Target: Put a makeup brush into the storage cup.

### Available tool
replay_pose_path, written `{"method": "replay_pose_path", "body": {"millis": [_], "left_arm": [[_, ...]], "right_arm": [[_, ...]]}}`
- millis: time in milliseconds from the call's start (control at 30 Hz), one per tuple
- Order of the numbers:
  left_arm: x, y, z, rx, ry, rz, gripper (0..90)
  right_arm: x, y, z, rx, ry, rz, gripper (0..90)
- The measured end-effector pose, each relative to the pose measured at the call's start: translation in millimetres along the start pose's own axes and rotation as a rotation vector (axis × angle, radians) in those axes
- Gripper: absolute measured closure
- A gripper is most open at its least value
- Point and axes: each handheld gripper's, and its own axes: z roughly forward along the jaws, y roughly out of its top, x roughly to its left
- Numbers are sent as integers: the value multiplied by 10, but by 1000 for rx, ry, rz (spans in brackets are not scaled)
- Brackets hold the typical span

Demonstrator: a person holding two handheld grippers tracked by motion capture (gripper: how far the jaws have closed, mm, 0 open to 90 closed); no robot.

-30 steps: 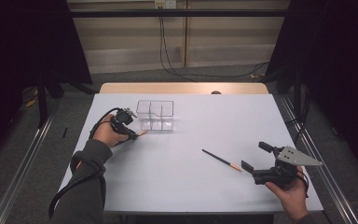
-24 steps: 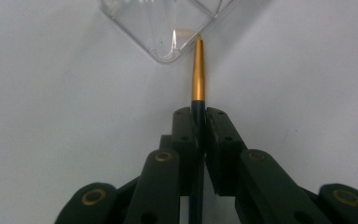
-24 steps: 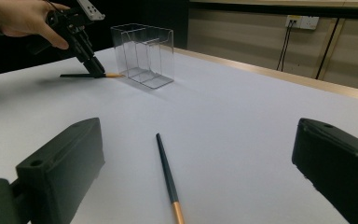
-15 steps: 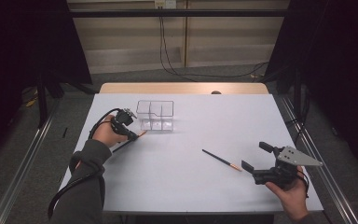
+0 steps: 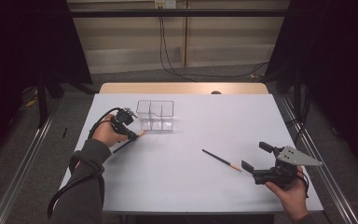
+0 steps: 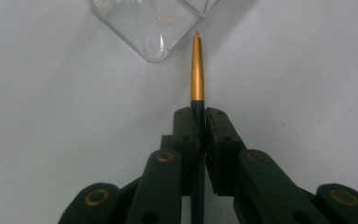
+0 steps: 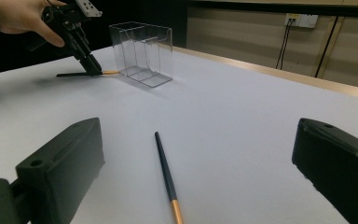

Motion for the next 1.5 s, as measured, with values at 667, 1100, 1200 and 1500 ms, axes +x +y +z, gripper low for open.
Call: {"method": "replay_pose_path", "body": {"millis": [667, 1100, 1200, 1500], "left_arm": [[-14, -9, -151, -93, -44, -28, 834], [-15, -1, -266, -176, -93, -19, 834], [-63, 3, -260, -234, -108, -76, 834], [-72, -5, -300, -279, -132, -79, 834]], "right_arm": [[3, -1, 7, 4, 0, -7, 13], [3, -3, 12, 7, 2, -6, 12], [3, -3, 12, 7, 1, -5, 12], [3, -6, 15, 8, 2, -4, 12]]}}
